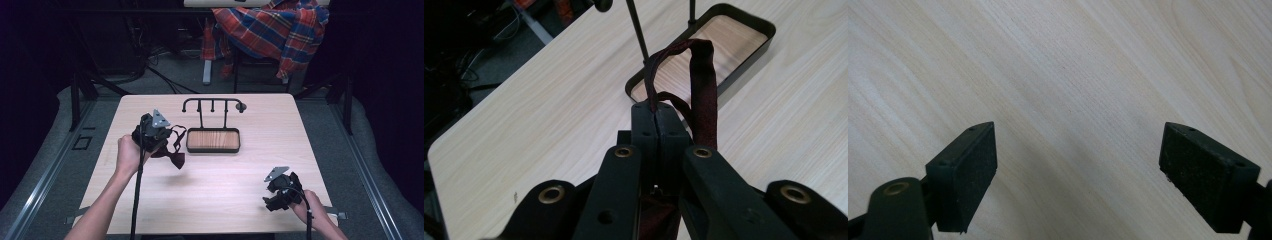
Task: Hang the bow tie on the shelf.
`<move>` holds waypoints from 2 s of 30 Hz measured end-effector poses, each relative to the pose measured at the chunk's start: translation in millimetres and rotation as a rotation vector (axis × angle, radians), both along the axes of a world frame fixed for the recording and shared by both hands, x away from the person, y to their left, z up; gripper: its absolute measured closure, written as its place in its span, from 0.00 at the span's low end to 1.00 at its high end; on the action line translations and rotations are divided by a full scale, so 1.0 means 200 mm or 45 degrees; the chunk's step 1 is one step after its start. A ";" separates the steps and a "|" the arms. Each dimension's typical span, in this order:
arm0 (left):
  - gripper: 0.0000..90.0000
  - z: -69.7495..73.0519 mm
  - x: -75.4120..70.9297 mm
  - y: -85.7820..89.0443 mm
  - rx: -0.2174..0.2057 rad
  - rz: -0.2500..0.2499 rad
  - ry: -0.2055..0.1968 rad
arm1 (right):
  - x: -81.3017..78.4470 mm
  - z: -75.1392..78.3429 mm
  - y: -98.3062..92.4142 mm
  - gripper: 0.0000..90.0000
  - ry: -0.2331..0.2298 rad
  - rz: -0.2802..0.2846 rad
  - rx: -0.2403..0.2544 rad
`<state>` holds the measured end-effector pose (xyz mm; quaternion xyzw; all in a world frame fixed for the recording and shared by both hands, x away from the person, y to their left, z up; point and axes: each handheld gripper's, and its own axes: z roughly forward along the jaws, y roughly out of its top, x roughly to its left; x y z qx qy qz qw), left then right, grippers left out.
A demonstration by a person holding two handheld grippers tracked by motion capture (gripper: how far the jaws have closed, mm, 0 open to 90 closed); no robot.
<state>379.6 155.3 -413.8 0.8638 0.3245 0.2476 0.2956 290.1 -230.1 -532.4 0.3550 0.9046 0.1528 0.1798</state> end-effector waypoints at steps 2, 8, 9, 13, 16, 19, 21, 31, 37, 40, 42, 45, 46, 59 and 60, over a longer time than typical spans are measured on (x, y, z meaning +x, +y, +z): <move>0.99 0.01 0.01 -0.01 0.001 -0.005 -0.006 | 0.00 0.00 0.00 0.17 0.001 0.001 0.002; 0.99 0.03 0.03 -0.02 -0.011 0.000 -0.014 | 0.00 0.00 0.00 0.17 0.007 0.003 0.009; 0.99 0.04 0.04 -0.02 -0.009 -0.004 -0.016 | 0.00 0.00 0.00 0.17 0.007 0.003 0.008; 0.99 0.06 0.05 -0.03 -0.043 -0.016 -0.015 | 0.00 0.00 0.00 0.17 0.007 0.001 0.003; 0.99 0.08 0.06 -0.04 -0.042 -0.019 -0.021 | 0.00 -0.01 0.00 0.17 0.005 -0.003 0.007; 0.99 0.11 0.07 -0.06 -0.035 -0.022 -0.035 | 0.01 -0.01 0.00 0.17 0.006 -0.002 0.009; 0.99 0.13 0.08 -0.06 -0.035 -0.026 -0.040 | 0.00 -0.01 0.00 0.17 0.007 0.001 -0.009; 0.99 0.19 0.12 -0.11 -0.036 -0.037 -0.056 | 0.00 0.00 0.00 0.17 0.006 0.009 0.002; 0.99 0.22 0.15 -0.14 -0.011 -0.050 -0.069 | 0.00 0.00 0.00 0.17 0.002 0.006 0.008; 0.99 0.23 0.16 -0.16 -0.007 -0.045 -0.071 | 0.00 0.00 0.00 0.17 0.009 0.007 0.014; 0.99 0.23 0.18 -0.16 -0.006 -0.044 -0.071 | 0.00 -0.01 -0.01 0.17 0.008 0.005 0.024; 0.99 0.23 0.20 -0.17 -0.014 -0.031 -0.070 | 0.00 -0.01 -0.01 0.17 0.006 0.006 0.017; 0.99 0.23 0.21 -0.17 -0.006 -0.031 -0.068 | 0.01 -0.01 -0.01 0.17 0.006 0.007 0.017; 0.99 0.19 0.32 -0.18 0.014 0.029 -0.053 | 0.00 -0.01 -0.01 0.17 0.005 0.009 0.018; 0.99 0.18 0.33 -0.18 0.017 0.035 -0.048 | 0.00 -0.01 -0.01 0.17 0.008 0.008 0.017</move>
